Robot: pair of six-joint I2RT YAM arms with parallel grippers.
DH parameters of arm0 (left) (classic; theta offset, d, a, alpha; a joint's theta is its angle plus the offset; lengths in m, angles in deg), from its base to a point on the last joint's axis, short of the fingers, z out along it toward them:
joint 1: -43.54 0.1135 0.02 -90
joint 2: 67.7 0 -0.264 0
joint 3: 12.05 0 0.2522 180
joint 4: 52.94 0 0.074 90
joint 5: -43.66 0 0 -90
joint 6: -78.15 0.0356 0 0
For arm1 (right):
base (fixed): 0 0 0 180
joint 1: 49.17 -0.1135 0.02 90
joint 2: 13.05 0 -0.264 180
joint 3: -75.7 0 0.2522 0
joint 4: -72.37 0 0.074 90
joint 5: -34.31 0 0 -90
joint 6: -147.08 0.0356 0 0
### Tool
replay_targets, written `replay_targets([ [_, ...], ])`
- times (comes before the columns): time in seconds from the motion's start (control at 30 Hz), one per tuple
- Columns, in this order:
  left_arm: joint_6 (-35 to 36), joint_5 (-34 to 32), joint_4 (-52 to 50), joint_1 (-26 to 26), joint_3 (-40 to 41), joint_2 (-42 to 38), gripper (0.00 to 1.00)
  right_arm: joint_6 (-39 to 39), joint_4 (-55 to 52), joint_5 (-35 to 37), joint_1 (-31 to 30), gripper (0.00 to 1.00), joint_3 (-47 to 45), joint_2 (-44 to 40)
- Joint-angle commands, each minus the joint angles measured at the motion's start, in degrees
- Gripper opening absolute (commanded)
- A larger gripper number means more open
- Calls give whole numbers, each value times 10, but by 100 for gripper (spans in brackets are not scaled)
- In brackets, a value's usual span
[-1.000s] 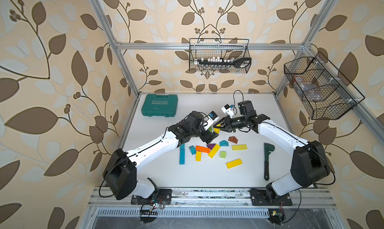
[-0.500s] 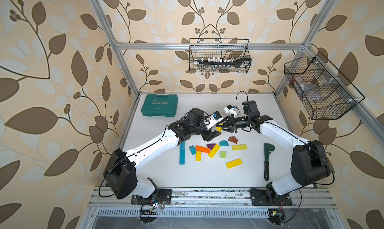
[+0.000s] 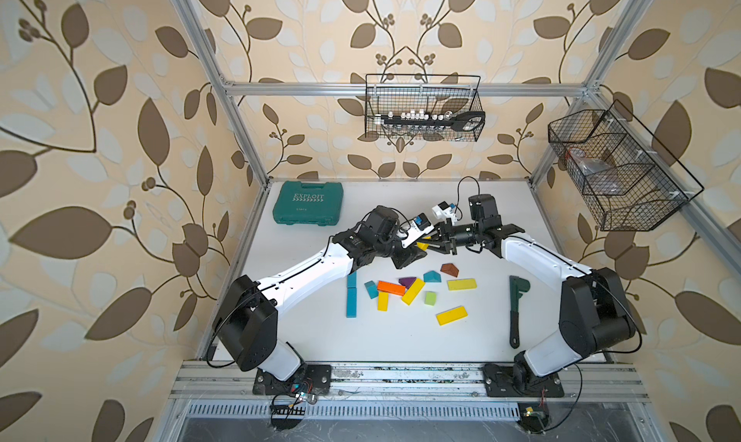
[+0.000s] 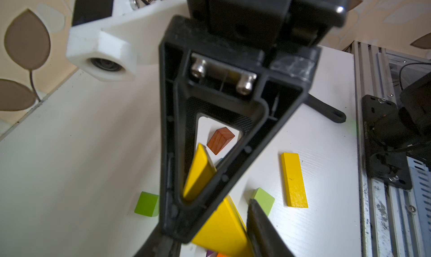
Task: Assemble a small pinwheel with building blocks
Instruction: Place the building block at the center of the board.
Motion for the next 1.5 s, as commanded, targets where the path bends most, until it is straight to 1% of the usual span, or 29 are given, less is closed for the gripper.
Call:
replay_targets([
  [0.0, 15, 12, 18, -5, -24, 2, 41, 11, 8, -26, -5, 0, -5, 11],
  [0.03, 14, 12, 20, -5, -22, 1, 44, 11, 7, -25, -5, 0, -5, 11],
  [0.07, 13, 8, 21, -5, -22, 1, 50, 11, 6, -25, -5, 0, -5, 11],
  [0.1, 13, 6, 22, -5, -21, 1, 53, 11, 5, -26, -5, 0, -4, 10],
  [0.17, 14, 4, 24, -4, -20, 1, 55, 9, -4, -24, -5, 0, -2, 9],
  [0.2, 15, 5, 24, -3, -21, 3, 53, 5, -8, -22, -5, 0, -2, 8],
  [0.27, 15, 12, 16, -3, -30, 8, 45, -4, -19, -21, -5, 0, 0, 10],
  [0.47, 6, 13, 5, -3, -37, 19, 38, -31, -45, -11, -5, 0, 4, 15],
  [0.57, 0, 10, -1, -2, -39, 27, 31, -52, -64, -3, -5, 0, 7, 23],
  [0.6, -3, 10, -6, -2, -40, 31, 28, -61, -75, 1, -5, 0, 9, 26],
  [0.63, -6, 9, -10, -2, -41, 32, 23, -67, -79, 5, -5, 0, 9, 29],
  [0.7, -11, 5, -22, -2, -43, 36, 18, -75, -84, 10, -5, 0, 8, 35],
  [0.73, -12, 3, -29, -2, -43, 38, 13, -78, -84, 12, -5, 0, 8, 37],
  [0.8, -17, -5, -40, -2, -43, 40, 8, -83, -84, 16, -5, 4, 9, 43],
  [0.83, -19, -11, -46, -2, -42, 41, 8, -86, -86, 18, -5, 8, 10, 47],
  [0.87, -22, -15, -52, -1, -42, 42, 7, -91, -91, 21, -5, 10, 12, 51],
  [0.9, -23, -18, -59, -1, -41, 45, 7, -97, -95, 24, -5, 10, 15, 57],
  [0.97, -30, -27, -66, -2, -34, 49, 7, -102, -97, 32, -5, 15, 20, 68],
  [1.1, -46, -44, -57, -1, -8, 55, 7, -114, -96, 38, -6, 20, 29, 97],
  [1.13, -50, -49, -55, -1, -3, 58, 7, -115, -94, 38, -7, 20, 31, 106],
  [1.17, -54, -53, -55, -1, 1, 60, 7, -115, -90, 36, -7, 18, 32, 112],
  [1.2, -57, -56, -53, -1, 5, 63, 7, -115, -87, 35, -8, 12, 32, 121],
  [1.3, -75, -59, -45, 8, 16, 66, 7, -122, -87, 42, -11, 7, 34, 138],
  [1.4, -102, -55, -37, 28, 30, 58, 20, -135, -85, 80, -13, 6, 32, 145],
  [1.43, -111, -57, -34, 34, 38, 53, 26, -144, -88, 110, -15, 5, 31, 146],
  [1.47, -118, -61, -37, 37, 41, 50, 29, -152, -92, 143, -18, 5, 32, 146],
])
